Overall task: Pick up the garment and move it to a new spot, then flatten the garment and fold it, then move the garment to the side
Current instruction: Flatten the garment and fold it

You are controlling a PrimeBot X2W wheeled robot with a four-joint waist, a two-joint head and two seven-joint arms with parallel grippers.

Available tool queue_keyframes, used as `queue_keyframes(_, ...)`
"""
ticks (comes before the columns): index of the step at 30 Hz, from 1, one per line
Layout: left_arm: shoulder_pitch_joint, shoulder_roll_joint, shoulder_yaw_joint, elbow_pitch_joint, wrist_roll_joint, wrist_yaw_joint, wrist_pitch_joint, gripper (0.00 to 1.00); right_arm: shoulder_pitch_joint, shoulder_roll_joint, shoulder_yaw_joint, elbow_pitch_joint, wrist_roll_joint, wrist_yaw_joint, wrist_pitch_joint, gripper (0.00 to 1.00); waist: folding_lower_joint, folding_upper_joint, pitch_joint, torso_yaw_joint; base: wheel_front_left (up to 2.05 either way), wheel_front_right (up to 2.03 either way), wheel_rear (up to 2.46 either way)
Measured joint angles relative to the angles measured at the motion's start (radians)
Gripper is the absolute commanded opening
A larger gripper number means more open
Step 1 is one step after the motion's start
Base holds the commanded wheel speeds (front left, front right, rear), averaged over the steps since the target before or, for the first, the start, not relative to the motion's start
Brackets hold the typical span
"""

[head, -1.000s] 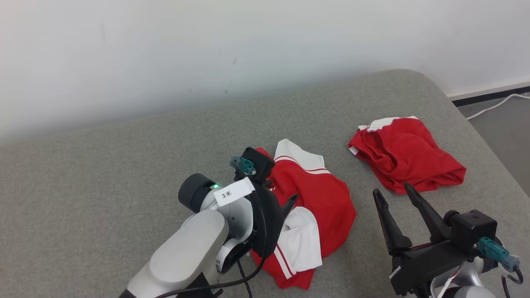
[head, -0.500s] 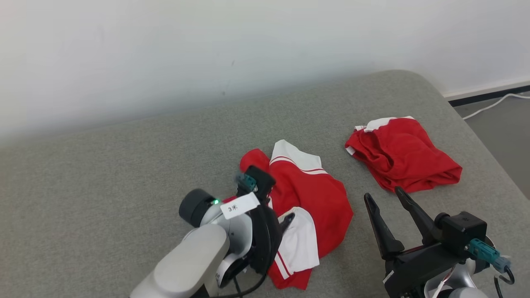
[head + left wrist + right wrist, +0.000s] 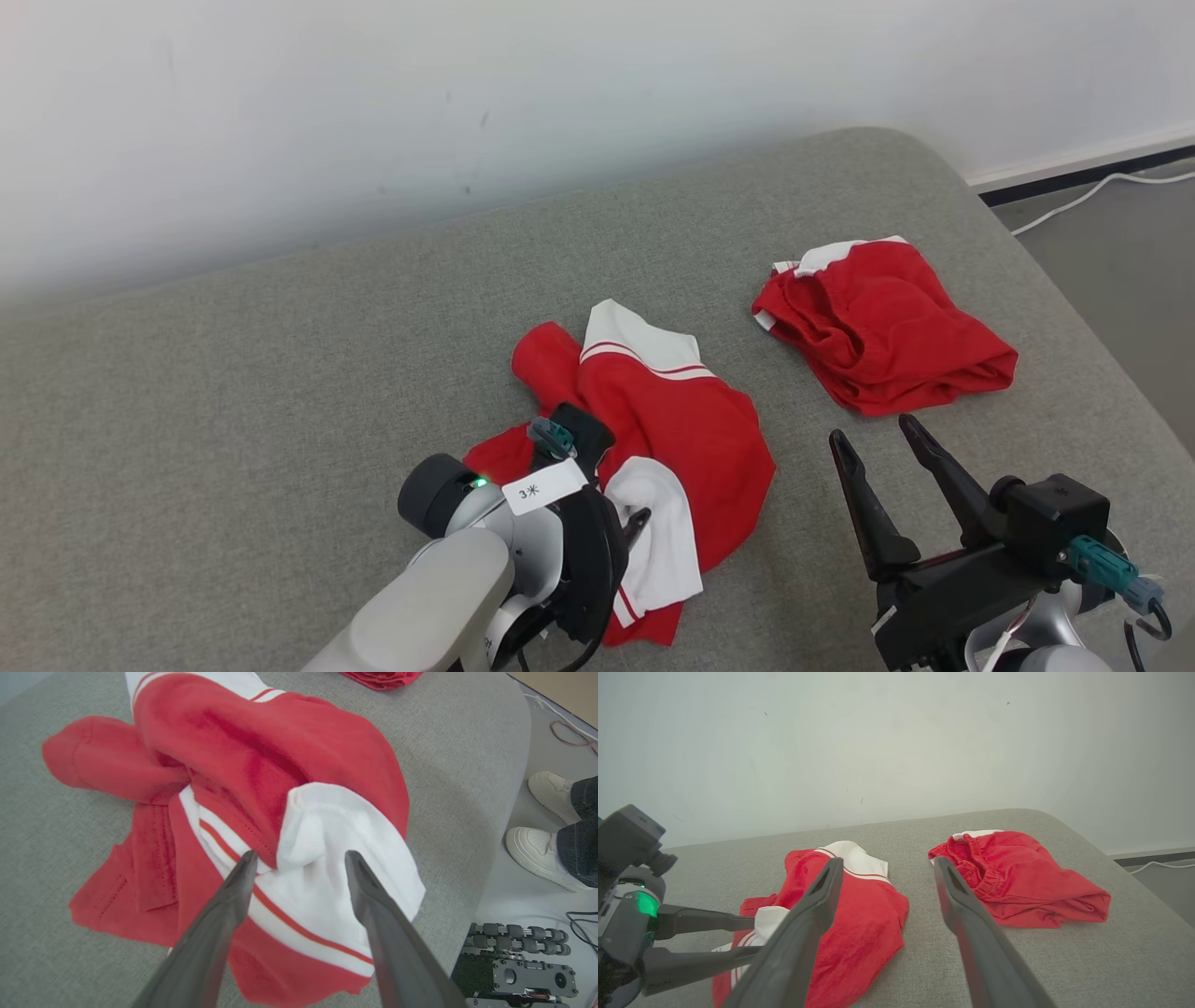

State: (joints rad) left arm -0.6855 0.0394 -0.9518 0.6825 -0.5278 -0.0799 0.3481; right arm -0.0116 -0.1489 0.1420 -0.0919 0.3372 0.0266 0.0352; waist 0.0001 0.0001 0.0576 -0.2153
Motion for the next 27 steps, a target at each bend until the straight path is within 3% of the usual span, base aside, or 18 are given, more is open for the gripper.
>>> queue_keyframes(1, -0.001, 0.000, -0.001, -0.001, -0.001, 0.000, -0.003, 0.49, 0.000, 0.000, 0.000, 0.000, 0.000, 0.000, 0.000, 1.00, 0.0000, 0.0000, 0.001, 0.000, 0.00, 0.00, 0.00)
queue_keyframes(3, -0.005, 0.000, -0.002, -0.008, -0.004, 0.001, -0.014, 1.00, 0.000, 0.000, 0.000, 0.001, 0.000, 0.000, 0.000, 1.00, 0.0000, 0.0000, 0.002, 0.001, 0.00, 0.00, 0.00)
queue_keyframes(5, -0.019, 0.000, -0.004, -0.016, -0.008, 0.001, -0.017, 1.00, 0.000, 0.000, -0.001, 0.002, 0.000, 0.000, 0.000, 1.00, 0.0000, 0.0001, 0.003, 0.002, 0.00, 0.00, 0.00)
queue_keyframes(6, -0.028, 0.000, -0.004, -0.018, -0.009, 0.001, -0.024, 0.88, -0.001, 0.000, -0.001, 0.004, 0.000, 0.000, 0.000, 1.00, 0.0000, 0.0000, 0.003, 0.003, 0.00, 0.00, 0.00)
queue_keyframes(7, -0.038, 0.000, -0.006, -0.018, -0.009, 0.001, -0.024, 0.82, -0.003, 0.000, -0.001, 0.005, 0.000, 0.000, 0.000, 1.00, 0.0000, 0.0000, 0.002, 0.004, 0.00, 0.00, 0.00)
queue_keyframes(8, -0.045, 0.000, -0.006, -0.019, -0.009, 0.001, -0.025, 0.85, -0.004, 0.000, -0.001, 0.006, 0.000, 0.000, 0.000, 1.00, 0.0000, 0.0000, 0.002, 0.005, 0.00, 0.00, 0.00)
queue_keyframes(9, -0.047, 0.000, -0.007, -0.020, -0.010, 0.001, -0.027, 0.98, -0.005, 0.000, -0.001, 0.007, 0.000, 0.000, 0.000, 1.00, 0.0000, 0.0000, 0.001, 0.006, 0.00, 0.00, 0.00)
queue_keyframes(13, -0.047, 0.000, -0.025, -0.019, -0.018, 0.005, -0.033, 0.99, -0.018, 0.001, 0.003, 0.012, 0.000, 0.000, 0.000, 1.00, 0.0000, 0.0000, 0.000, 0.009, 0.00, 0.00, 0.00)
queue_keyframes(14, -0.047, 0.000, -0.029, -0.016, -0.019, 0.009, -0.033, 0.84, -0.018, 0.001, 0.004, 0.012, 0.000, 0.000, 0.000, 1.00, 0.0000, 0.0000, 0.000, 0.009, 0.00, 0.00, 0.00)
queue_keyframes(16, -0.046, 0.000, -0.031, -0.010, -0.019, 0.009, -0.033, 0.65, -0.018, 0.001, 0.004, 0.013, 0.000, 0.000, 0.000, 1.00, 0.0000, 0.0000, 0.001, 0.008, 0.00, 0.00, 0.00)
queue_keyframes(17, -0.046, 0.000, -0.032, -0.008, -0.019, 0.009, -0.033, 0.45, -0.018, 0.001, 0.004, 0.012, 0.000, 0.000, 0.000, 1.00, 0.0000, 0.0000, 0.001, 0.008, 0.00, 0.00, 0.00)
queue_keyframes(18, -0.046, 0.000, -0.034, -0.006, -0.019, 0.009, -0.033, 0.38, -0.018, 0.001, 0.004, 0.012, 0.000, 0.000, 0.000, 1.00, 0.0000, 0.0000, 0.002, 0.007, 0.00, 0.00, 0.00)
queue_keyframes(19, -0.046, 0.000, -0.035, -0.003, -0.021, 0.009, -0.034, 0.01, -0.018, 0.001, 0.003, 0.012, 0.000, 0.000, -0.001, 1.00, 0.0000, 0.0000, 0.003, 0.007, 0.00, 0.00, 0.00)
queue_keyframes(24, -0.046, 0.000, -0.038, 0.011, -0.051, 0.011, -0.045, 0.00, -0.018, 0.001, 0.003, 0.012, 0.000, 0.000, -0.002, 1.00, 0.0000, 0.0000, 0.008, 0.003, 0.00, 0.00, 0.00)
queue_keyframes(27, -0.048, 0.000, -0.027, 0.009, -0.054, 0.038, -0.067, 0.00, -0.016, 0.001, -0.005, 0.009, 0.000, -0.002, -0.005, 1.00, 0.0000, 0.0000, 0.011, 0.004, 0.00, 0.00, 0.00)
